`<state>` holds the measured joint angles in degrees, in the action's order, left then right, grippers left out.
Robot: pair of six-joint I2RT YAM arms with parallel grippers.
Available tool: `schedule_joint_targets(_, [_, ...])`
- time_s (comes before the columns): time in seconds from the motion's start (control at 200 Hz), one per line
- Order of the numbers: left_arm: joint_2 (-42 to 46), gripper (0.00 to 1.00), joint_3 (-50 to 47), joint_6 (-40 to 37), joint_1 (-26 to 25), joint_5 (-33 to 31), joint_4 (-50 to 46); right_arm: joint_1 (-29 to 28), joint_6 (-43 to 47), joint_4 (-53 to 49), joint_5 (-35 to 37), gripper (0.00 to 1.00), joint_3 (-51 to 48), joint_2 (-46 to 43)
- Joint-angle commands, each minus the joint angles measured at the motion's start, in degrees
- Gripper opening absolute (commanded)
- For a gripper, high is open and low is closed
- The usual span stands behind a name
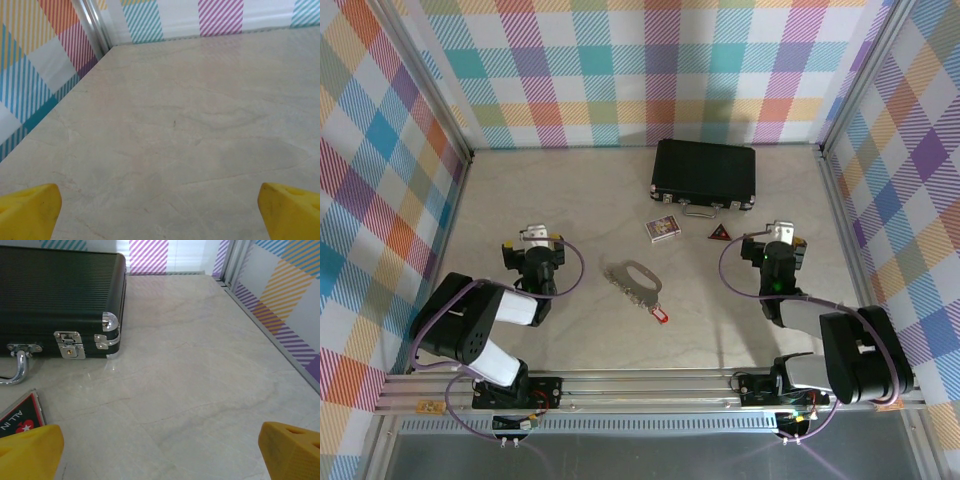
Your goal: Put the keys on the keyring
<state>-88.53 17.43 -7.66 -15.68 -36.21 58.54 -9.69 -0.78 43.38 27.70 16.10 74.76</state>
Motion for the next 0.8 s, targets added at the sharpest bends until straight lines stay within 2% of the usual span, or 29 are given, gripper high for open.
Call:
schedule_joint_targets(0.0, [0.84, 1.00, 0.71, 2.25, 1.15, 3.01, 1.49, 0.60, 0.19, 5.95, -2.87, 0.99, 1.38, 2.15])
schedule_joint_targets(0.1, [1.08, 1.00, 2.17, 3.43, 2.49, 5.00, -2.05, 1.19, 2.02, 22.42, -3.36, 0.99, -1.37, 10.71])
schedule_joint_targets(0.155, [1.08, 1.00, 3.13, 4.16, 3.55, 6.57, -4.09, 1.41, 1.13, 12.91, -6.73, 0.99, 0.61, 8.03])
schedule_joint_targets(0.215, [1.08, 1.00, 4.47, 5.34, 4.97, 8.89, -7.18, 2.91, 0.95, 13.42, -9.56, 0.99, 2.11, 10.16])
schedule_joint_targets(0.27, [0.70, 1.00, 5.84, 6.43, 6.52, 12.08, -10.00, 3.97, 0.46, 6.31, -13.03, 0.99, 5.18, 10.16])
schedule_joint_targets(0.33, [-0.14, 1.00, 7.22, 6.99, 7.93, 15.74, -12.15, 6.29, -0.50, 4.66, -17.92, 0.99, 6.95, 12.22])
schedule_joint_targets(0.365, [-0.62, 1.00, 6.44, 7.59, 9.04, 17.98, -10.77, 6.52, -0.36, 8.87, -17.95, 0.99, 6.14, 14.20])
schedule_joint_targets(0.42, [-3.09, 1.00, 3.52, 8.04, 10.22, 18.42, -1.87, 6.53, -0.71, 6.96, -17.75, 0.99, 6.18, 13.40])
schedule_joint_targets(0.48, [-1.41, 1.00, 4.86, 8.91, 10.23, 18.79, -8.18, 6.55, -0.68, 7.82, -17.53, 0.99, 6.01, 13.68])
schedule_joint_targets(0.53, [-2.37, 1.00, 4.29, 8.21, 10.23, 18.64, -4.75, 6.73, -1.62, 6.90, -16.16, 0.99, 6.26, 13.55])
schedule_joint_targets(0.795, [-2.16, 1.00, 4.37, 8.37, 10.22, 18.76, -5.61, 7.08, -2.03, 6.71, -16.41, 0.99, 6.40, 13.57])
